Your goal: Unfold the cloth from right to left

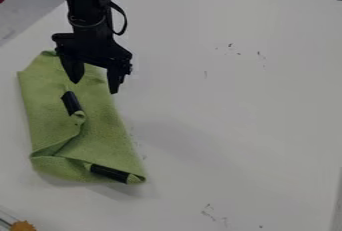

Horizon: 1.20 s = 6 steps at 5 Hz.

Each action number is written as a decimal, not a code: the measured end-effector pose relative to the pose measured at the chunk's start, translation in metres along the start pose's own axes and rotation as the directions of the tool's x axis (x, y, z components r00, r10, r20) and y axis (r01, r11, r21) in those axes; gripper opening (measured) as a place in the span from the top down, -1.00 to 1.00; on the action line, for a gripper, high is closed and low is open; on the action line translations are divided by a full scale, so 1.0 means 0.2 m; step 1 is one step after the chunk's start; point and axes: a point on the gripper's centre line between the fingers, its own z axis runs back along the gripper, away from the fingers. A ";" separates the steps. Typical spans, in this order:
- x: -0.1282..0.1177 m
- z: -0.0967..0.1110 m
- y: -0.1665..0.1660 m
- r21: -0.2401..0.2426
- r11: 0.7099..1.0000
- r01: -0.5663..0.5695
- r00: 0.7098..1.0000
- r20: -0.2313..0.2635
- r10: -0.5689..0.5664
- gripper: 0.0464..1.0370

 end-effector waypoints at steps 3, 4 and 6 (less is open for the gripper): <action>-0.02 -0.10 0.05 -0.027 0.999 -0.037 0.999 -0.028 0.036 -0.93; -0.02 -0.13 0.10 -0.032 0.997 -0.065 0.998 -0.010 0.065 -0.93; -0.09 -0.21 0.17 -0.068 0.991 -0.118 0.993 -0.024 0.117 -0.93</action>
